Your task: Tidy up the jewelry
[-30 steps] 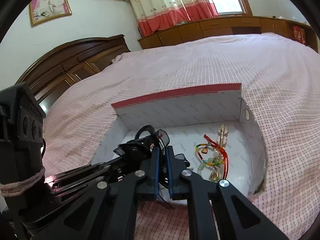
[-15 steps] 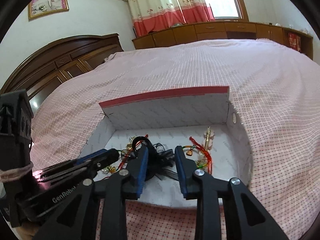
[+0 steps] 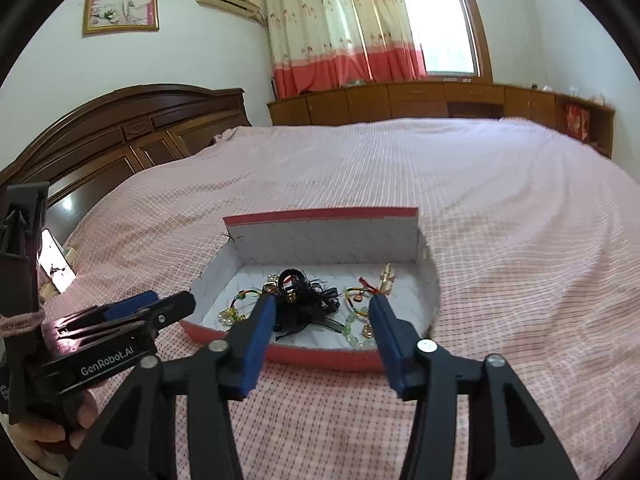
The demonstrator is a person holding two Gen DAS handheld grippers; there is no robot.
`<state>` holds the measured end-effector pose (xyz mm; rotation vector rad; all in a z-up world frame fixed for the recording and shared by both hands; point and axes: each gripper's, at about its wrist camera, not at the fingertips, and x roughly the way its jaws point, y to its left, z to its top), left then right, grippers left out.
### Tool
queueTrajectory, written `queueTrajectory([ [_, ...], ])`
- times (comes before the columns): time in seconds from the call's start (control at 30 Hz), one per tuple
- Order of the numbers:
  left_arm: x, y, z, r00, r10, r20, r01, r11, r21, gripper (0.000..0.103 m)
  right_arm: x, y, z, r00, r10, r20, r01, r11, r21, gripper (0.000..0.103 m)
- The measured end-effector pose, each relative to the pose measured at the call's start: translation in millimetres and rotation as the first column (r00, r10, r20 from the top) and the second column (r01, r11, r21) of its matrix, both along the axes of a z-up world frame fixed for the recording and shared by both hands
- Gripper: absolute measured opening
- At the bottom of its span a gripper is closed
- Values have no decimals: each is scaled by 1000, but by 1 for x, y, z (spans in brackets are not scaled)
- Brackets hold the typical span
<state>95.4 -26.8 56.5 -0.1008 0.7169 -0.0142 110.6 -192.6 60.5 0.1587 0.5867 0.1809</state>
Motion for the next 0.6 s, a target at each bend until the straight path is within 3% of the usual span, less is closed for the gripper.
queueTrajectory([
  [0.13, -18, -4, 6, 999, 31, 35, -33, 998, 48, 56, -18, 3, 6, 999, -16, 30, 17, 999, -31, 63],
  [0.37, -43, -6, 9, 996, 46, 78, -54, 993, 103, 60, -37, 7, 4, 998, -44, 48, 47, 997, -62, 68],
  [0.6, -53, -7, 1, 996, 53, 65, -59, 993, 100, 61, -48, 6, -6, 997, -66, 46, 69, 995, -71, 68],
])
